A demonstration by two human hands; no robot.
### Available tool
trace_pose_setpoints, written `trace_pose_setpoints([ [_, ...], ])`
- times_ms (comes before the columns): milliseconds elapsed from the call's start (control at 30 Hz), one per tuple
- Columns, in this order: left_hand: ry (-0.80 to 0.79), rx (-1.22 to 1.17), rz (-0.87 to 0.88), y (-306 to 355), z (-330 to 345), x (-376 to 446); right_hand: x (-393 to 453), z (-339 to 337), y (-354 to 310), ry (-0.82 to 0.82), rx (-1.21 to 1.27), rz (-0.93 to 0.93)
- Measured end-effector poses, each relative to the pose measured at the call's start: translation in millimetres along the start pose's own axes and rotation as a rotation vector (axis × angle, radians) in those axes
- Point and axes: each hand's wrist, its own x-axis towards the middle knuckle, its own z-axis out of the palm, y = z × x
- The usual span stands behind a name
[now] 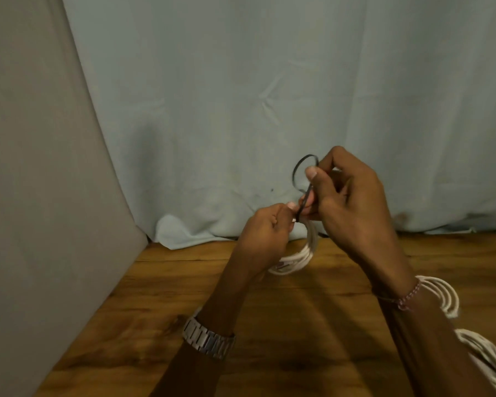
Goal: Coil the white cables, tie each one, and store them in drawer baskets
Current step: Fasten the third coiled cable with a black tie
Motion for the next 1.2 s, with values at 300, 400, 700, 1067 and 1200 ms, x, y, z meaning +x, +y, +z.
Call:
trace_pose_setpoints([
  [300,0.048,0.020,-0.038,0.0,-0.7,2.0,-1.4,-3.1,-6.5,-0.079,0.029,-0.018],
  [400,0.114,0.008,-0.077,-7.8,-5.5,6.3,1.3,-8.3,-6.7,-0.136,0.030,-0.018],
  [700,0.138,-0.318,-0.247,-18.8,-17.9,12.3,-1.8,-26.5,-12.7,-0.458,-0.247,-0.160],
  [1067,-0.001,-0.571,-0.235,-5.9,-28.6,9.3,1.1,-29.9,-5.7,-0.606,-0.445,-0.288],
  [1200,-0.032,-0.552,-0.216,-2.8,-27.5,7.0,4.1,-23.4,-3.7,-0.354,-0.299,-0.193],
])
